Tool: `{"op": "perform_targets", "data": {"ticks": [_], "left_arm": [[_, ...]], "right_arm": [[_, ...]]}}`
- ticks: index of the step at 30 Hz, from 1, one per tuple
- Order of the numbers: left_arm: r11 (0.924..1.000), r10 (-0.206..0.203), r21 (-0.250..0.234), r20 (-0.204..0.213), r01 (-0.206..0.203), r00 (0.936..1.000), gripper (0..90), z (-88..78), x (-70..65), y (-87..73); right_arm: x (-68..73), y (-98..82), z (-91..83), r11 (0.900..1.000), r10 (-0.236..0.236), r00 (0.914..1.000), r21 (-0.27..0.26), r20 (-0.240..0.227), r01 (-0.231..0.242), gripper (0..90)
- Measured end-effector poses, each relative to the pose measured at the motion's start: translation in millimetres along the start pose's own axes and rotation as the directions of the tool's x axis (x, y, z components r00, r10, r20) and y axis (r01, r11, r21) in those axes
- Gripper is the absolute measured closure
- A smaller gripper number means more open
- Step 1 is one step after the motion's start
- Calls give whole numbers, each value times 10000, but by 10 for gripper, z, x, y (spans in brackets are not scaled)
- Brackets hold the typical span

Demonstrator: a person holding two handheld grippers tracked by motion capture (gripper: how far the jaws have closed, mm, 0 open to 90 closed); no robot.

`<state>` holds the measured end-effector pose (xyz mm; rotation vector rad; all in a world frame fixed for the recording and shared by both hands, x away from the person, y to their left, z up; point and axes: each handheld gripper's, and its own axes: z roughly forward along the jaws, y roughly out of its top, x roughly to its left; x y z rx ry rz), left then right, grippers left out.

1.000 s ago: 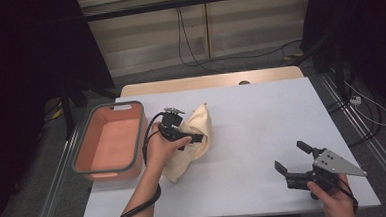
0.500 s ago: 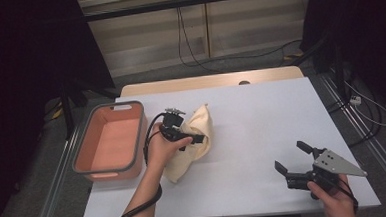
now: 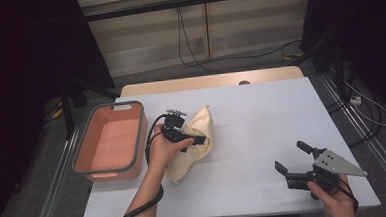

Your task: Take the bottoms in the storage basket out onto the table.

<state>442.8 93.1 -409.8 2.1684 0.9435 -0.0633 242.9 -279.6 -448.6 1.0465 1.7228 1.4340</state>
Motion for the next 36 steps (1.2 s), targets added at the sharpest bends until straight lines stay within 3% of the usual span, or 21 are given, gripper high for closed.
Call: {"op": "perform_targets", "data": {"ticks": [36], "left_arm": [[9999,21,144,-167,-19,9999,279,51,14,-21]], "right_arm": [[-8,0,-25,10000,24,10000,-10,71,-23,34]]}}
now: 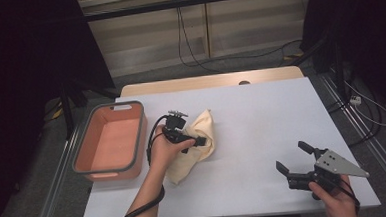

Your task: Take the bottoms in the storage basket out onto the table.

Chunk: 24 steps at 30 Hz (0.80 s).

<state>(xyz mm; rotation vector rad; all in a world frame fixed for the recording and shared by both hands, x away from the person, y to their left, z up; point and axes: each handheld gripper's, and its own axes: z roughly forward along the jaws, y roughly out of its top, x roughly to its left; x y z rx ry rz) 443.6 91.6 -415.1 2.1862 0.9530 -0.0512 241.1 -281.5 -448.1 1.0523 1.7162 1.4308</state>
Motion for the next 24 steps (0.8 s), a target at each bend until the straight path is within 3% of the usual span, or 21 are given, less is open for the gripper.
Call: {"op": "perform_targets", "data": {"ticks": [12,24], "left_arm": [[9997,234,-38,-27,-234,9997,253,-56,-28,3],[9986,341,-396,60,-338,9994,228,-188,-30,-8]], "right_arm": [[5,0,14,10000,-45,10000,20,-31,45,34],[12,2,30,10000,-55,10000,27,-65,56,35]]}}
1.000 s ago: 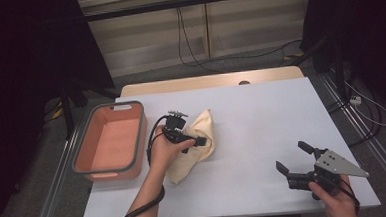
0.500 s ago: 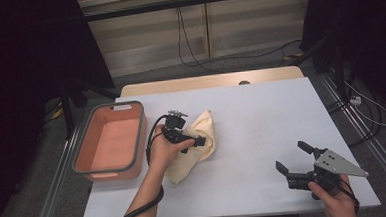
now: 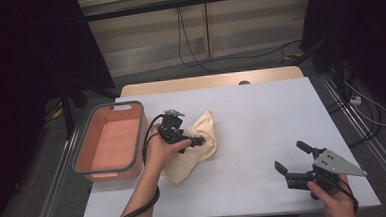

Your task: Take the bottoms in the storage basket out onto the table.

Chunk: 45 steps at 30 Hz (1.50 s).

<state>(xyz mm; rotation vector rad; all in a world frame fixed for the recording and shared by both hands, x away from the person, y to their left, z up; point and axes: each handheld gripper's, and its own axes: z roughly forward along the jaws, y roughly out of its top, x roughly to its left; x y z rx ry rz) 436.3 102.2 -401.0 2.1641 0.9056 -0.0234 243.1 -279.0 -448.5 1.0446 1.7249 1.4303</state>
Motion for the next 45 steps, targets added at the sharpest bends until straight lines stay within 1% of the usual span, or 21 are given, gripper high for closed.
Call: {"op": "perform_targets", "data": {"ticks": [3,5,7,8,10,14,15,18,19,22,27,35,36,38,40,41,45], "left_arm": [[9998,-11,-191,6,11,10000,218,-51,10,-9],[9993,-43,-371,104,47,9999,218,-95,19,-13],[9987,136,-493,115,-130,9998,207,-141,16,-13],[9986,148,-511,135,-141,9998,201,-160,10,-12],[9973,181,-718,239,-163,9996,201,-208,-6,-18],[9960,335,-834,320,-307,9989,183,-262,-31,-42],[9960,362,-836,417,-326,9985,182,-277,-34,-54],[9949,441,-921,408,-402,9982,177,-301,-46,-83],[9939,413,-1046,461,-362,9981,177,-311,-47,-97],[9924,426,-1175,512,-363,9978,175,-339,-48,-127],[9907,528,-1290,616,-445,9967,173,-390,-55,-182],[9886,479,-1458,720,-370,9963,173,-452,-40,-270],[9877,459,-1520,676,-352,9967,173,-455,-40,-277],[9876,448,-1534,771,-326,9960,173,-476,-32,-297],[9877,475,-1523,788,-351,9958,173,-489,-31,-312],[9869,481,-1575,744,-359,9961,173,-494,-33,-320],[9853,479,-1673,806,-339,9956,173,-529,-31,-347]], "right_arm": [[4,1,-3,10000,-5,10000,4,-17,5,34],[5,3,-5,10000,17,10000,1,-10,-17,34],[6,4,-5,10000,23,10000,-4,-13,-23,35],[7,5,-4,10000,5,10000,-9,-18,-5,34],[9,6,-2,10000,2,10000,-5,-49,-2,34],[12,6,4,10000,-17,10000,-8,-73,16,34],[12,7,5,10000,-17,10000,-14,-76,17,34],[13,7,3,10000,-4,10000,-14,-84,4,34],[13,7,3,10000,-3,10000,-14,-79,3,34],[12,7,-1,10000,11,10000,-16,-64,-11,34],[11,6,-6,10000,35,10000,-24,-58,-35,34],[11,8,-10,10000,24,10000,-24,-55,-25,34],[12,8,-10,10000,31,10000,-25,-65,-31,34],[13,7,-9,10000,27,10000,-26,-64,-27,34],[11,7,-10,10000,22,10000,-25,-52,-22,34],[11,7,-10,10000,26,10000,-18,-51,-26,34],[12,8,-11,10000,30,10000,-29,-49,-30,34]]}}
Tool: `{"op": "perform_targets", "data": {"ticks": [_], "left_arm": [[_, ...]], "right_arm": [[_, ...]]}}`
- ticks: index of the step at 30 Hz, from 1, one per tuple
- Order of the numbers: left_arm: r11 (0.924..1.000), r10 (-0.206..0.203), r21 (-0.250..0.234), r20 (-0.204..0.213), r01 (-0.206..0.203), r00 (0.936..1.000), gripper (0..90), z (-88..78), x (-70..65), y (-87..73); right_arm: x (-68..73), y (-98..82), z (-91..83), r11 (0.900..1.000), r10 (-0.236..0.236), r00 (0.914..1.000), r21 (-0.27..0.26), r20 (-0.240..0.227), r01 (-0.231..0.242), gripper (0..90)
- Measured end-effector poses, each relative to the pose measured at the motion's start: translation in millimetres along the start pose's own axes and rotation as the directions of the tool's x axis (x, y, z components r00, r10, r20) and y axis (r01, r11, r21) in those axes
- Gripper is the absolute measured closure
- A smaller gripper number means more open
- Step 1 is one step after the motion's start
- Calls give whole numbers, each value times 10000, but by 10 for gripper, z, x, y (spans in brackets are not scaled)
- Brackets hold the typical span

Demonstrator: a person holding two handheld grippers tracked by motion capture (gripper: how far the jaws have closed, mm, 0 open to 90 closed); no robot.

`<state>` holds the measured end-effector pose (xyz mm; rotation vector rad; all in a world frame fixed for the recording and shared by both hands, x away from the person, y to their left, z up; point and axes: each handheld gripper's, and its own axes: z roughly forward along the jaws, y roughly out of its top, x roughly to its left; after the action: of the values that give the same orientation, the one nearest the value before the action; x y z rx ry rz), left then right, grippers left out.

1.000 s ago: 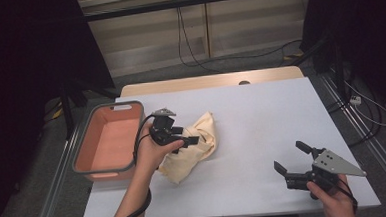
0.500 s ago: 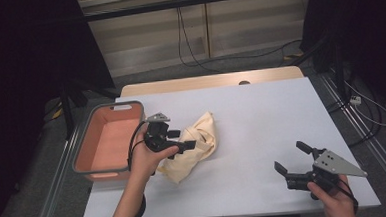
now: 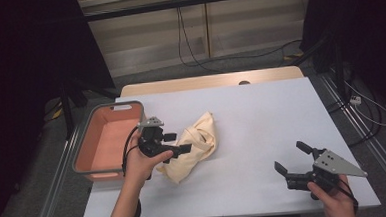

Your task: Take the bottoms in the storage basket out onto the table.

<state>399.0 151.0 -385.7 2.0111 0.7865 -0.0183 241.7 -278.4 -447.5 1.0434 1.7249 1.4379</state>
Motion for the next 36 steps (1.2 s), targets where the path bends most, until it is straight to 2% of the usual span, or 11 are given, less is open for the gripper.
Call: {"op": "perform_targets", "data": {"ticks": [18,32,34,36], "left_arm": [[9998,10,-216,-103,-12,9999,170,-143,28,-121],[9977,-60,-682,-262,42,9996,164,-288,57,-244],[9983,47,-581,-397,-70,9992,163,-304,47,-261],[9975,53,-709,-342,-77,9994,163,-317,31,-274]], "right_arm": [[4,-2,-2,10000,5,10000,3,-4,-5,34],[7,-2,-8,10000,-3,10000,-9,11,3,34],[8,-2,-9,10000,-26,10000,0,5,26,34],[9,-2,-8,10000,12,10000,-16,21,-12,34]]}}
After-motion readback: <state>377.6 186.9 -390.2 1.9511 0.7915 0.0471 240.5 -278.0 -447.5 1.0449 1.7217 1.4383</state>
